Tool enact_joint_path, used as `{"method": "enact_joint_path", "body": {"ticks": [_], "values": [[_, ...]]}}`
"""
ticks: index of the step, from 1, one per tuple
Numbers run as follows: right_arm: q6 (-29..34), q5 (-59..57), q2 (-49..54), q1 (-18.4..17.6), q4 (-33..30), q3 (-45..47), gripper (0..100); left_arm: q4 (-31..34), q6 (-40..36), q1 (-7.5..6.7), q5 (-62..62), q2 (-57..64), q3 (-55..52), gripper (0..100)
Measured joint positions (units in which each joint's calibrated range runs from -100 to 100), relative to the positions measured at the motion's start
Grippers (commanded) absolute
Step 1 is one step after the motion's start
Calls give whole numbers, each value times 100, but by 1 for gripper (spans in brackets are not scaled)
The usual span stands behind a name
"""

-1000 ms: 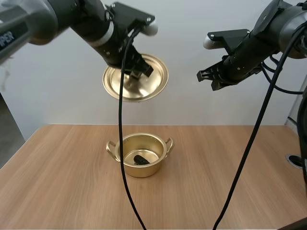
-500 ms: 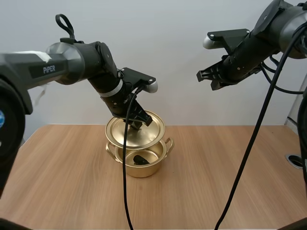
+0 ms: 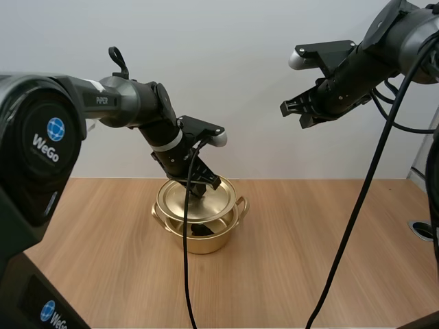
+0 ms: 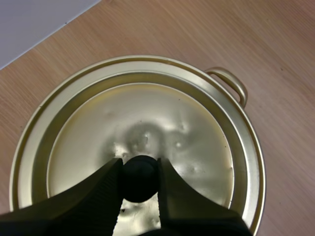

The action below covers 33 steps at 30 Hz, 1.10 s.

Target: Open the pot, put the car inside, and close it

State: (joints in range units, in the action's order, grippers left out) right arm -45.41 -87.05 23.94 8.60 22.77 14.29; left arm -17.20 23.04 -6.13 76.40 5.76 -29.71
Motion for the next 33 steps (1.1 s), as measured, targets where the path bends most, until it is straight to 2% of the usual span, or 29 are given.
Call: {"method": "enact_joint_path", "body": {"ticks": [12, 24, 26, 31, 33], "values": [[-85, 0, 0, 0, 39, 0, 0, -110, 9, 0, -218, -579, -16, 0], [-167, 0, 0, 0, 135, 0, 0, -232, 86, 0, -480, -638, -221, 1], [-167, 0, 0, 0, 158, 0, 0, -232, 86, 0, -520, -638, -257, 12], [-191, 0, 0, 0, 168, 0, 0, -249, 136, 0, -520, -638, -257, 74], [-191, 0, 0, 0, 168, 0, 0, -266, 123, 0, -520, -624, -257, 81]]}}
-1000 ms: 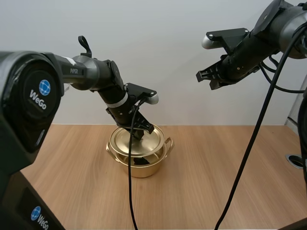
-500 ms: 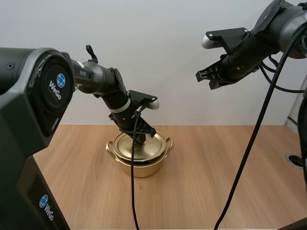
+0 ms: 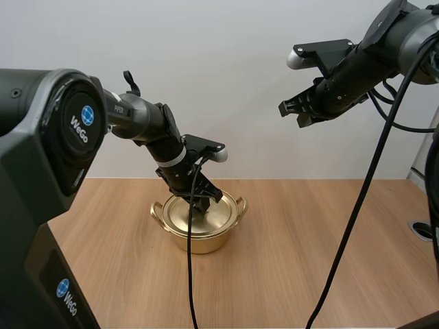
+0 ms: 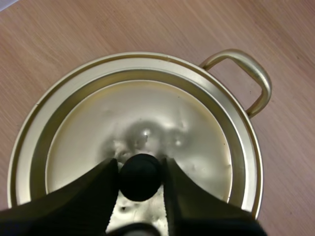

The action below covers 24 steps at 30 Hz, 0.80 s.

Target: Open the pot, put the car inside, and close it

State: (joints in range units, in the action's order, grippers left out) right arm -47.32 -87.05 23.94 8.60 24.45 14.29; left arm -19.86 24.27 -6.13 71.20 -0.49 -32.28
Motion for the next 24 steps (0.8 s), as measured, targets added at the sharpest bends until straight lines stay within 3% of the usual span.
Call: {"method": "enact_joint_path", "body": {"ticks": [11, 13, 17, 24], "values": [[0, 0, 0, 0, 0, 0, 0, -17, -9, 0, 244, 389, 288, 77], [0, 0, 0, 0, 0, 0, 0, -17, -57, 0, 500, 626, 536, 64], [16, 127, 0, 0, 84, 0, 0, -17, -240, 0, 717, 1143, 1067, 3], [36, 293, 0, 0, 655, 0, 0, -17, -331, 0, 196, 2187, 1759, 0]]}}
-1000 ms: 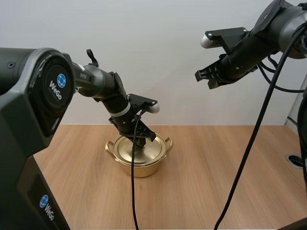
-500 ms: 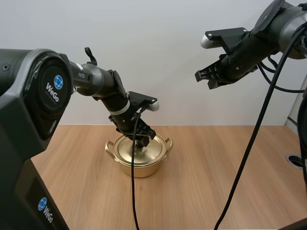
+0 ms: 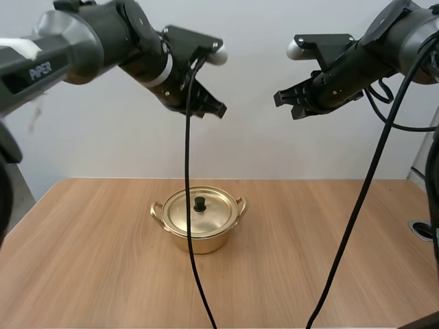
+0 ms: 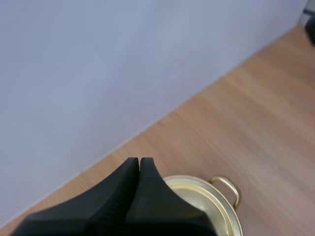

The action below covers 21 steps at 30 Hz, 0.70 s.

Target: Open the pot, put the car inside, and close it

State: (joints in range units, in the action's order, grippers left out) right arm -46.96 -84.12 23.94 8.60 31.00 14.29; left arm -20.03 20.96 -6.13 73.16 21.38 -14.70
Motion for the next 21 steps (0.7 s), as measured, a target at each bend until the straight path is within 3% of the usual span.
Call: {"method": "enact_joint_path", "body": {"ticks": [8, 13, 17, 21], "values": [[472, -795, 274, 0, 1089, 0, 0, -187, -264, 0, 610, 1182, 54, 0], [161, -106, 890, -107, 1730, 18, 0, -303, -549, 0, 527, 1874, 27, 0], [149, 932, 1554, -320, 1676, 135, 0, 192, -1132, 0, -358, 2400, 27, 0], [586, 1910, 2244, -426, 1141, 368, 0, 874, -1722, 0, -1007, 2853, -204, 0]]}}
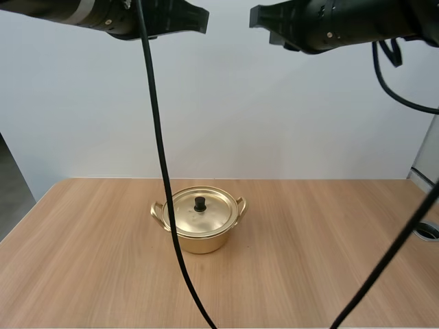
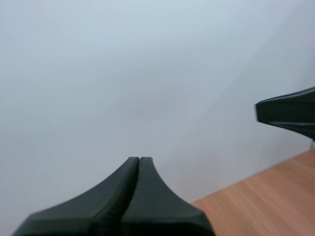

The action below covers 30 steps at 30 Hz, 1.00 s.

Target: Open the pot, put the car inside, and close it

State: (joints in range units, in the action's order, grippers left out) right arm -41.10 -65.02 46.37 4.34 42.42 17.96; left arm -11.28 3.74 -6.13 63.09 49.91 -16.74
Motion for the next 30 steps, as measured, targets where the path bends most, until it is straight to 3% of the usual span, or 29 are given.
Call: {"method": "enact_joint_path", "body": {"ticks": [7, 9, 13, 18, 23, 30], "values": [[897, 1532, 902, -2, -1210, 384, 0, 1177, -1027, 0, -766, 803, -797, 0], [971, 1709, 1145, -2, -1531, 523, 0, 1474, -1338, 10, -811, 1022, -1075, 0], [835, 2133, 1733, -2, -1916, 1015, 0, 1667, -1851, 160, -1194, 1555, -1717, 0], [362, 2387, 2581, -2, -1662, 1753, 0, 1446, -1974, 329, -1764, 2339, -2441, 0], [280, 2513, 3090, 5, -1177, 2574, 0, 1208, -1974, 356, -1798, 2863, -3007, 0], [74, 3191, 3501, 5, -1046, 3619, 0, 1128, -1991, 356, -1867, 3213, -3634, 0]]}}
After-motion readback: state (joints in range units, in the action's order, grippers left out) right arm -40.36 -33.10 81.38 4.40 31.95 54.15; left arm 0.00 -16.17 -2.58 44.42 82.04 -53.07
